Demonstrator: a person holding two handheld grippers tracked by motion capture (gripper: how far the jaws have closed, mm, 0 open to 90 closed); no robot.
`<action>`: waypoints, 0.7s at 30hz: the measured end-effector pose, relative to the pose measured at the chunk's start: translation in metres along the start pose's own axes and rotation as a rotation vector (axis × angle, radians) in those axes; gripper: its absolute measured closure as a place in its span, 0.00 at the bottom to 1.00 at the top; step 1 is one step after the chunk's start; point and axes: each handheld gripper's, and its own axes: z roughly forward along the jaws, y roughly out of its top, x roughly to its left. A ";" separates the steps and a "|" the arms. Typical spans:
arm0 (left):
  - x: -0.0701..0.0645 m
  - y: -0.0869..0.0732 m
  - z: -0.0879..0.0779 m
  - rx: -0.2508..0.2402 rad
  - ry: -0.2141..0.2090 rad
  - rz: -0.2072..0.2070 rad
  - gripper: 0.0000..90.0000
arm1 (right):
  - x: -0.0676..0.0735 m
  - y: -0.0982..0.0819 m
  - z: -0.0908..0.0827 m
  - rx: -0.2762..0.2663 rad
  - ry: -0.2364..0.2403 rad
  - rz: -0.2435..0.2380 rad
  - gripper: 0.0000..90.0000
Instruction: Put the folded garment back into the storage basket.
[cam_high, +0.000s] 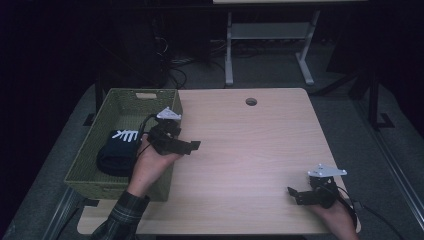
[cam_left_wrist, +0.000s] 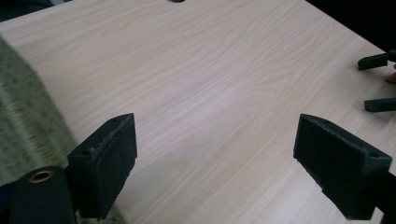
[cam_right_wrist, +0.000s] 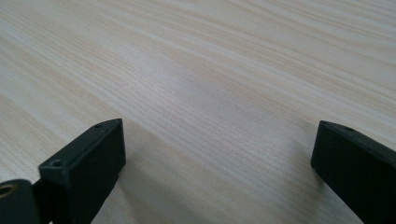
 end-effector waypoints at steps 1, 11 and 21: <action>-0.004 -0.001 0.003 -0.011 -0.003 0.005 0.15 | 0.000 0.000 0.000 0.000 0.000 0.000 0.03; -0.033 -0.012 0.035 -0.003 -0.045 0.057 0.15 | 0.000 0.000 0.000 0.000 0.000 0.002 0.03; -0.055 -0.031 0.065 0.002 -0.057 0.127 0.14 | 0.000 0.000 0.000 0.000 0.000 0.002 0.03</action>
